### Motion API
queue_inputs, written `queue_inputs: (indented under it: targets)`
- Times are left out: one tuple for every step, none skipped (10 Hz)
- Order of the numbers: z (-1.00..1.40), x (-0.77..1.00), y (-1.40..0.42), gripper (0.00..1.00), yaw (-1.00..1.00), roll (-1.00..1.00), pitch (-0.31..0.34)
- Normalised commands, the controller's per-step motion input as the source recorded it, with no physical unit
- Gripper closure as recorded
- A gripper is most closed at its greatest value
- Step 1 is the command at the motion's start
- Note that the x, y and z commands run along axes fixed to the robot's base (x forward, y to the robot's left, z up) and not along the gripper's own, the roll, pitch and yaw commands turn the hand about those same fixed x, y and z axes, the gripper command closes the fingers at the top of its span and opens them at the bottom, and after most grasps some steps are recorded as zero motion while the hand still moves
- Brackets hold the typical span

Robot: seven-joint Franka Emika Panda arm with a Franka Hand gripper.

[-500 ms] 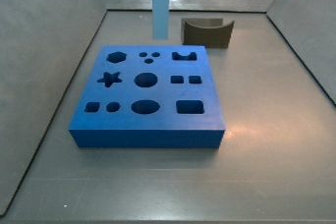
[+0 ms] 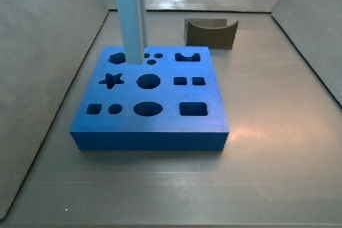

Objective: Insert the square-circle object.

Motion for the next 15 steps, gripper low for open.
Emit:
queue_inputs:
  targets:
    - [-0.65, -0.05, 0.00, 1.00, -1.00, 0.01, 0.000]
    - [-0.73, -0.05, 0.00, 1.00, -1.00, 0.00, 0.000]
    - [-0.65, -0.13, 0.00, 1.00, -0.93, 0.00, 0.036]
    - [-0.61, -0.13, 0.00, 1.00, -0.96, 0.00, 0.010]
    - [-0.45, -0.18, 0.00, 1.00, -1.00, 0.00, 0.000]
    - [0.00, -0.29, 0.00, 1.00, -0.90, 0.09, 0.000]
    - [0.00, -0.30, 0.00, 1.00, -0.90, 0.08, 0.000]
    - [0.00, -0.27, 0.00, 1.00, -0.93, 0.04, 0.000]
    - [-0.06, -0.26, 0.00, 1.00, -0.95, 0.00, -0.027]
    - [-0.09, -0.11, 0.00, 1.00, -1.00, 0.00, -0.024]
    - [-0.11, -0.02, 0.00, 1.00, -1.00, 0.00, -0.014]
    - [-0.13, 0.00, 0.00, 1.00, -1.00, 0.00, -0.010]
    - [-0.15, 0.00, 0.00, 1.00, -1.00, 0.00, -0.004]
    - [-0.15, 0.00, 0.00, 1.00, -1.00, 0.00, -0.009]
    - [-0.16, 0.00, 0.00, 1.00, -1.00, 0.00, -0.010]
